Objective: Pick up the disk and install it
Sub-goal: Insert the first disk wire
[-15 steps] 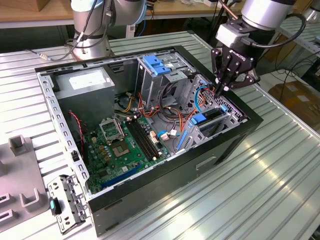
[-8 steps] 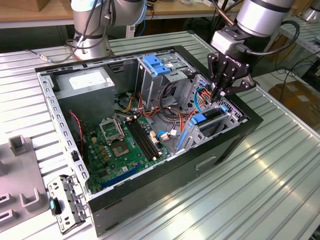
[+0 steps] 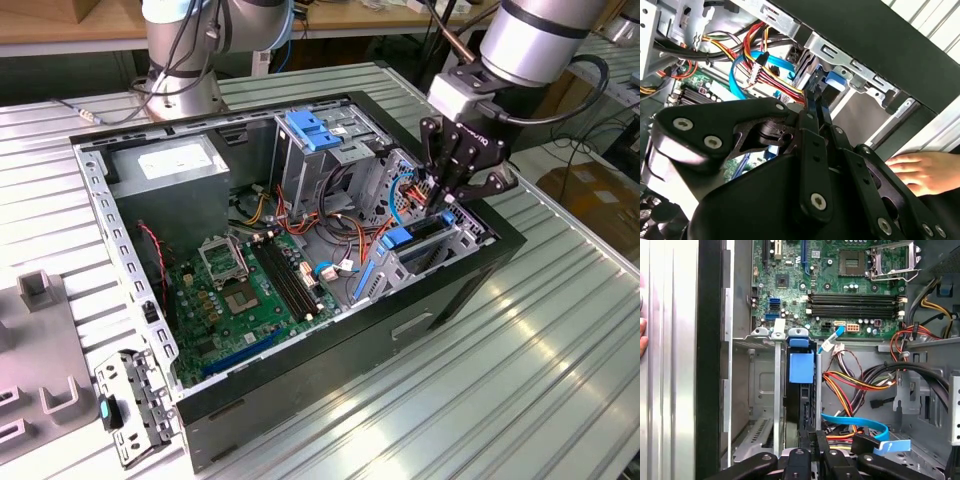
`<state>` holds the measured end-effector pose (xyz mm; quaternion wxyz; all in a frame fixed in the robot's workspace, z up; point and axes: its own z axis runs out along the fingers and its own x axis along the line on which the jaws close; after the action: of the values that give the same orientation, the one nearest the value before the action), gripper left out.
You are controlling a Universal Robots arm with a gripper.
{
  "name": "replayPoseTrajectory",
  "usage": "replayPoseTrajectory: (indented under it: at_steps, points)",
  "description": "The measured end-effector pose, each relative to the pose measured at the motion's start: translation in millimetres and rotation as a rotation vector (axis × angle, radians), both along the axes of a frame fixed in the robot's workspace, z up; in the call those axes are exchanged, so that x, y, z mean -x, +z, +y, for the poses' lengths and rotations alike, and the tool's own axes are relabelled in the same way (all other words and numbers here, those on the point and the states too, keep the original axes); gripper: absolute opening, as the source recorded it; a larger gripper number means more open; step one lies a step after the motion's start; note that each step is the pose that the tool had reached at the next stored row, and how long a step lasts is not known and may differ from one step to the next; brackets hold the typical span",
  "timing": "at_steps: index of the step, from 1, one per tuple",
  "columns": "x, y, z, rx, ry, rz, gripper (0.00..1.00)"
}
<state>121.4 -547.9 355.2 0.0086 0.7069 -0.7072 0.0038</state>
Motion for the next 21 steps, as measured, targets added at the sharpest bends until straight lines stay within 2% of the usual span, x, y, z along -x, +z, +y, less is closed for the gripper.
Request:
replayPoseTrajectory:
  at_steps: [6, 11, 15, 17, 21]
  points:
    - [2.8, -2.3, -1.7, 0.0, 0.002, 0.0, 0.16]
    - [2.8, -3.6, -5.9, -0.0001, 0.011, 0.0, 0.16]
    - [2.8, -4.3, -5.6, -0.0003, 0.016, 0.0, 0.16]
    - [2.8, -5.5, -2.2, 0.0, 0.016, 0.0, 0.16]
    - [2.8, -8.2, -2.2, 0.0005, 0.011, 0.0, 0.16]
